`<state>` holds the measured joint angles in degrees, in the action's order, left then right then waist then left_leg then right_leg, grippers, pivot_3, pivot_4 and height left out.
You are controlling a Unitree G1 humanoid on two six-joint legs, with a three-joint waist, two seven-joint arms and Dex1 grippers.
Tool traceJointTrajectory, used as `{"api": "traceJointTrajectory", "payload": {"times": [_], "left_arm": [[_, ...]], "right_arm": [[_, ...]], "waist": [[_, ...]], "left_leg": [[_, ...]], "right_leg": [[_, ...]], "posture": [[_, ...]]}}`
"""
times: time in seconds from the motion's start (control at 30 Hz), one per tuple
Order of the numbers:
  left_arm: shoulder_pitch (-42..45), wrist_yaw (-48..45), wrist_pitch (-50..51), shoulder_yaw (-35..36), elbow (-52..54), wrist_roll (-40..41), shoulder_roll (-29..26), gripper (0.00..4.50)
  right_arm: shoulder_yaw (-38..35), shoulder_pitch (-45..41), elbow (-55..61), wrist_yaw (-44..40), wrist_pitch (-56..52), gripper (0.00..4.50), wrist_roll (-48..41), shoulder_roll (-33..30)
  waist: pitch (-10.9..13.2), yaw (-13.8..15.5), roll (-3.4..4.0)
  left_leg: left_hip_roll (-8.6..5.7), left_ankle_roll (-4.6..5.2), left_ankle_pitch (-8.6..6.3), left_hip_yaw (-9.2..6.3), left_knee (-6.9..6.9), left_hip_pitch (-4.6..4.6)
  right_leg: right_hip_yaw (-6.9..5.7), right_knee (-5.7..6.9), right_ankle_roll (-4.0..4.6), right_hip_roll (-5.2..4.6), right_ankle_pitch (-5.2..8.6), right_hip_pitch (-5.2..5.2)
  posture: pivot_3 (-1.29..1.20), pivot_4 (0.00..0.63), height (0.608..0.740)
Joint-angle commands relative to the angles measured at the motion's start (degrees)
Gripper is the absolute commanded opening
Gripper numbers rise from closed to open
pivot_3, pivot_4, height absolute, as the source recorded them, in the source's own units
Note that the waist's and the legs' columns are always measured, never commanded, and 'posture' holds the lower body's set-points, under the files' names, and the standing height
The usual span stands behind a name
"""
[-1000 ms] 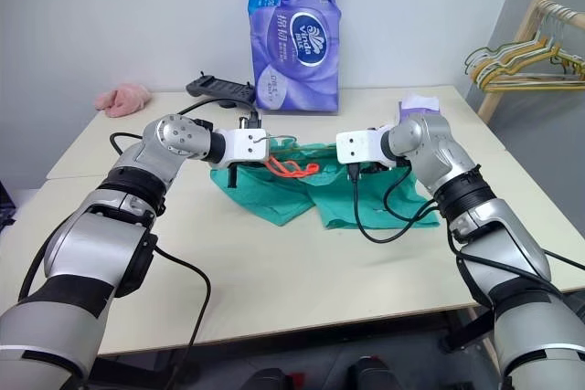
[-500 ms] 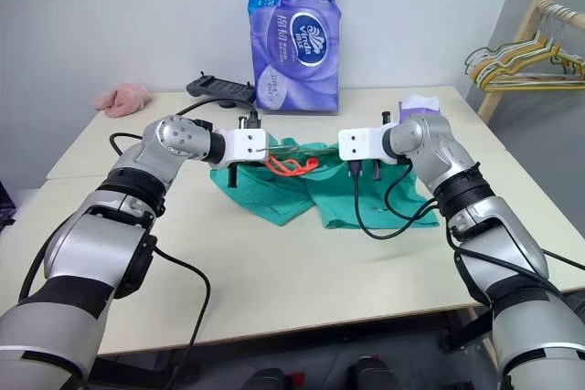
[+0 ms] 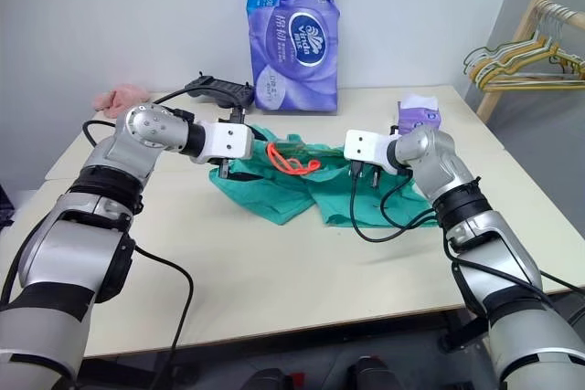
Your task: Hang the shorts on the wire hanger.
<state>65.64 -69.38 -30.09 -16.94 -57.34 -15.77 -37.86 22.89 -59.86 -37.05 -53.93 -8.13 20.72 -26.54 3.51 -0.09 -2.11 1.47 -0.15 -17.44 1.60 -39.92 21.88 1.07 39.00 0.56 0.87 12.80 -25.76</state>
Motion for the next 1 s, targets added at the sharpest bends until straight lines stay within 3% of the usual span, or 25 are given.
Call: {"api": "traceJointTrajectory", "payload": {"times": [0.03, 0.17, 0.27, 0.4, 0.53, 0.77, 0.9, 1.0], "left_arm": [[0.65, 1.17, 0.96, 2.30, 2.15, 1.59, -2.18, 4.49], [0.86, 3.93, 2.48, 5.13, 2.76, 3.61, -2.92, 4.49], [-1.89, 2.32, 6.41, 9.87, 6.24, 10.46, -2.63, 4.49], [-12.04, -1.02, 22.78, 16.16, 23.46, 24.03, 0.29, 4.49], [-19.29, 5.27, 41.05, 18.19, 42.18, 34.14, 6.62, 4.49], [-23.66, 15.20, 47.95, 16.70, 52.01, 36.45, 16.60, 4.49], [-21.47, 18.16, 47.31, 14.07, 51.42, 36.11, 23.67, 4.49], [-20.00, 18.48, 44.42, 12.62, 49.02, 34.10, 25.31, 4.49]], "right_arm": [[-2.45, 0.43, 2.36, -0.97, -1.07, 0.00, -2.02, -1.16], [-3.90, 2.02, 3.37, -0.80, -3.75, 0.00, -3.68, -1.32], [-7.31, 4.01, 6.49, -0.86, -10.15, 0.00, -7.30, -0.71], [-12.02, 7.57, 13.13, 0.39, -19.78, 0.00, -11.42, -0.55], [-20.69, 10.93, 20.97, 4.76, -33.47, 0.00, -18.13, 1.52], [-35.31, 12.86, 28.31, 19.73, -45.24, 0.00, -24.10, 4.66], [-47.44, 14.32, 32.67, 31.86, -49.66, 0.00, -26.31, 7.19], [-52.35, 14.53, 33.36, 37.98, -48.90, 0.00, -27.47, 7.68]], "waist": [[0.00, 0.01, 0.00], [0.00, 0.12, 0.00], [-0.02, 0.08, 0.02], [-0.18, 0.03, 0.19], [-0.19, 0.38, 0.15], [-0.61, 0.27, 0.49], [-0.68, 0.16, 0.57], [-0.75, -0.25, 0.69]], "left_leg": [[0.00, 0.00, 0.00, -0.01, 0.00, 0.00], [-0.02, 0.01, 0.00, 0.01, -0.01, 0.00], [0.00, 0.01, 0.00, -0.02, -0.02, 0.02], [0.04, 0.00, 0.00, -0.17, -0.02, 0.00], [0.03, -0.01, 0.00, -0.40, -0.07, 0.04], [-0.04, -0.01, 0.00, -0.43, -0.06, 0.02], [-0.13, 0.00, 0.00, -0.46, -0.06, -0.09], [-0.15, 0.00, 0.00, -0.40, -0.05, -0.08]], "right_leg": [[0.00, 0.00, 0.00, 0.00, 0.00, 0.00], [-0.01, 0.00, 0.00, 0.00, 0.00, 0.01], [0.01, 0.00, 0.00, -0.02, 0.00, 0.01], [0.08, 0.02, 0.00, -0.10, 0.00, 0.02], [0.05, 0.06, -0.01, -0.17, -0.01, 0.04], [0.09, 0.01, -0.02, -0.20, -0.02, 0.06], [0.06, -0.05, -0.02, -0.16, -0.01, 0.23], [0.09, -0.06, -0.03, -0.15, -0.01, 0.24]], "posture": [[0.07, 0.000, 0.740], [0.07, 0.000, 0.740], [0.06, 0.000, 0.740], [0.05, 0.000, 0.740], [0.04, 0.000, 0.740], [-0.03, 0.000, 0.740], [-0.07, 0.000, 0.740], [-0.09, 0.000, 0.740]]}}
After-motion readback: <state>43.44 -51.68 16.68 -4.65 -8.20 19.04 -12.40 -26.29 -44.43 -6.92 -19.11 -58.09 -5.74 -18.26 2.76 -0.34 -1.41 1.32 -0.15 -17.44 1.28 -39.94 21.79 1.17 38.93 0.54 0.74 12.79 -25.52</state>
